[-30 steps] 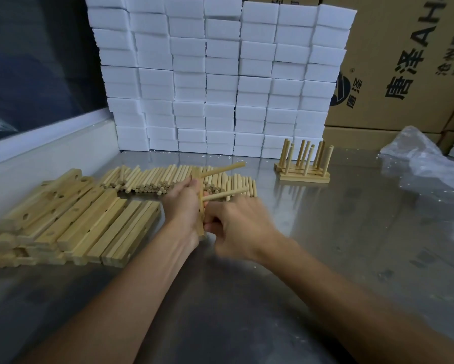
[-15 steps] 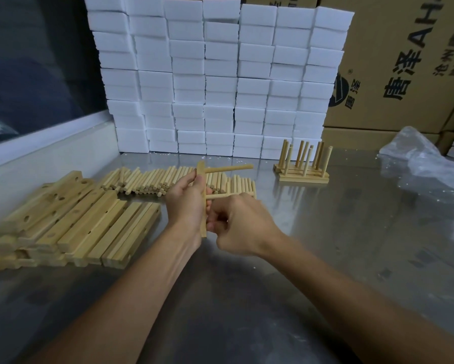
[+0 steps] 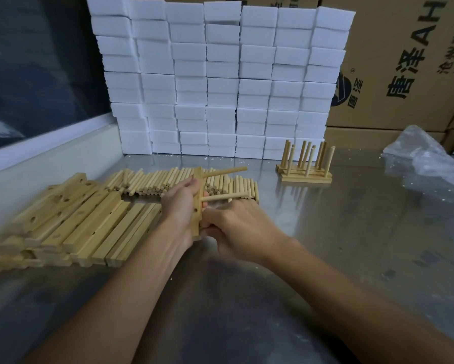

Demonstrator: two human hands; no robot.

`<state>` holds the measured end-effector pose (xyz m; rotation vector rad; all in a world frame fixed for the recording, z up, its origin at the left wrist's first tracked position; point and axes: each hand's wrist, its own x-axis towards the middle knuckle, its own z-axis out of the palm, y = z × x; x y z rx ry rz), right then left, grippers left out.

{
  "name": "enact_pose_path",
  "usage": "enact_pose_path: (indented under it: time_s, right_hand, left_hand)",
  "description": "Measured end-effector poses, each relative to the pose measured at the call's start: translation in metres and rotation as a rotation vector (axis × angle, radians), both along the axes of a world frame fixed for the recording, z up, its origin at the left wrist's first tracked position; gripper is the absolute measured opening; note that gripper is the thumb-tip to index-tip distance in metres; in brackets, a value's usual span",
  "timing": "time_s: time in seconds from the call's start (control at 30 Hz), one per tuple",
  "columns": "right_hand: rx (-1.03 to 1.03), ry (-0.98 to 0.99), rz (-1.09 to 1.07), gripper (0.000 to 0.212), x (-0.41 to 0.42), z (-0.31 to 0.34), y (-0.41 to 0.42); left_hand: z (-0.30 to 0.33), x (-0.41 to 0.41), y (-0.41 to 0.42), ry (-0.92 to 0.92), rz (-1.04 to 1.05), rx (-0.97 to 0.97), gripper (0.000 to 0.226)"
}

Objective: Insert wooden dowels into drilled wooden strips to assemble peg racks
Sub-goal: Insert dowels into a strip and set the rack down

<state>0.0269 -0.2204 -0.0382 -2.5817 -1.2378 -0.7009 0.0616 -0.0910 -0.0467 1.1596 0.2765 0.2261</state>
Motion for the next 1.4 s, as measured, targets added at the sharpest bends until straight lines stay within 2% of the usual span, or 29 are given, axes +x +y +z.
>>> enact_pose_path:
  time_s: [0.27,0.43,0.57,0.77,0.87,1.03,1.1,1.2,1.27,1.4]
  right_hand:
    - [0.113,0.224,-0.054,0.007,0.005,0.008,-0.008]
    - [0.027,0.203,-0.065,0.003,0.007,0.018,-0.009]
    - [0.025,0.15,-0.219,0.035,0.015,0.036,-0.018]
    - [0.401,0.472,-0.218,0.037,0.028,0.045,-0.041]
    - [0.471,0.521,-0.243,0.048,0.032,0.042,-0.048]
    - [0.801,0.664,-0.251,0.067,0.038,0.032,-0.047]
    - [0.903,0.718,-0.282,0.063,0.039,0.028,-0.047]
    - [0.915,0.915,-0.26,0.039,0.038,0.022,-0.046]
    - [0.94,0.984,-0.223,0.032,0.037,0.019,-0.046]
    - [0.969,0.924,-0.207,0.021,0.039,0.014,-0.049]
  left_hand:
    - [-0.002,-0.001,-0.013,-0.051,0.037,-0.051,0.014]
    - [0.002,0.0,-0.012,-0.08,0.061,-0.066,0.02]
    - [0.006,0.003,-0.005,-0.097,0.106,-0.114,0.021]
    - [0.005,0.004,-0.004,-0.114,0.022,-0.189,0.023]
    - [0.004,0.005,-0.004,-0.113,-0.01,-0.206,0.012]
    - [0.002,0.006,-0.001,-0.114,-0.031,-0.287,0.023]
    - [0.0,0.007,-0.001,-0.11,-0.048,-0.327,0.027]
    - [0.0,0.007,-0.003,-0.105,-0.07,-0.38,0.032]
    - [-0.002,0.008,-0.003,-0.107,-0.077,-0.391,0.032]
    - [-0.007,0.009,0.0,-0.109,-0.081,-0.336,0.033]
